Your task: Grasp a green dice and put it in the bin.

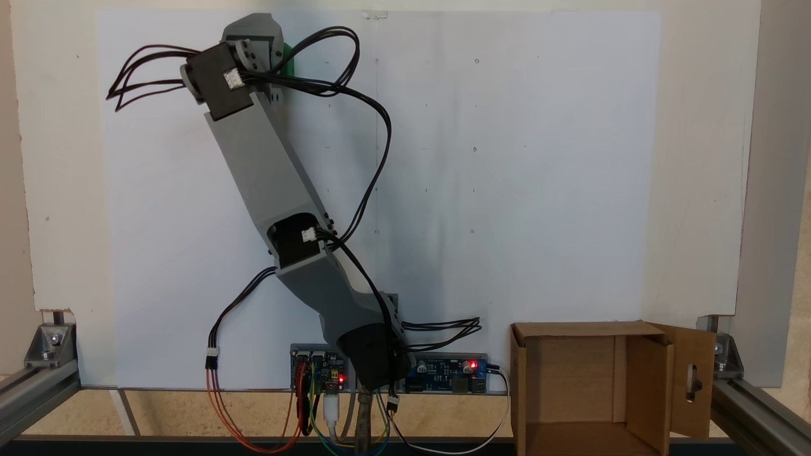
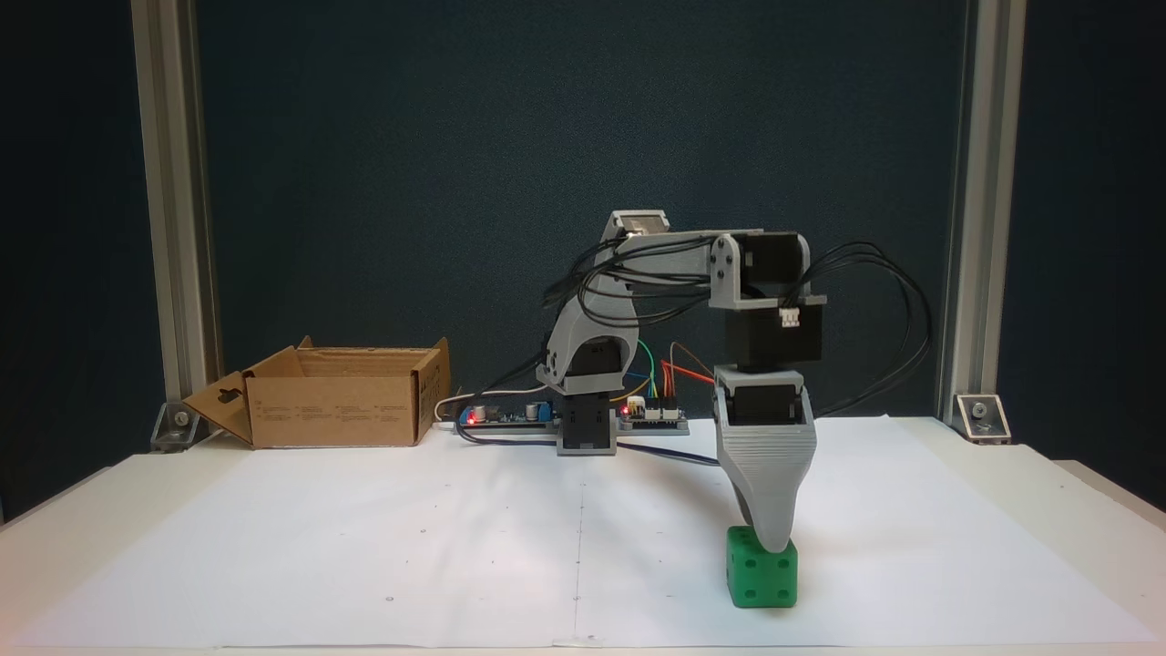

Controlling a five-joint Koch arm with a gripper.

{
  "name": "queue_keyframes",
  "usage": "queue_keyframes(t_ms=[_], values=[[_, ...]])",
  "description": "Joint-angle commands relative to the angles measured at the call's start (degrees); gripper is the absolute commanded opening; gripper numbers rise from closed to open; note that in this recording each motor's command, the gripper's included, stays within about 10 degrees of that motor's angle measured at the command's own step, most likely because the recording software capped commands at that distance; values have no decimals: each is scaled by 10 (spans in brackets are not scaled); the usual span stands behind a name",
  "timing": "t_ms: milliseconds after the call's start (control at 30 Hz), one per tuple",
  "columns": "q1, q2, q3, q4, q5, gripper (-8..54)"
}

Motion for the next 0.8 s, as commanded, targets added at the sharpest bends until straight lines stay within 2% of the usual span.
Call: queue_keyframes(t_ms=[0, 533, 600, 767], values=[[0, 5, -38, -7, 34, 432], [7, -30, -38, -25, 33, 412], [7, -33, -38, -25, 33, 388], [8, -41, -38, -25, 33, 386]])
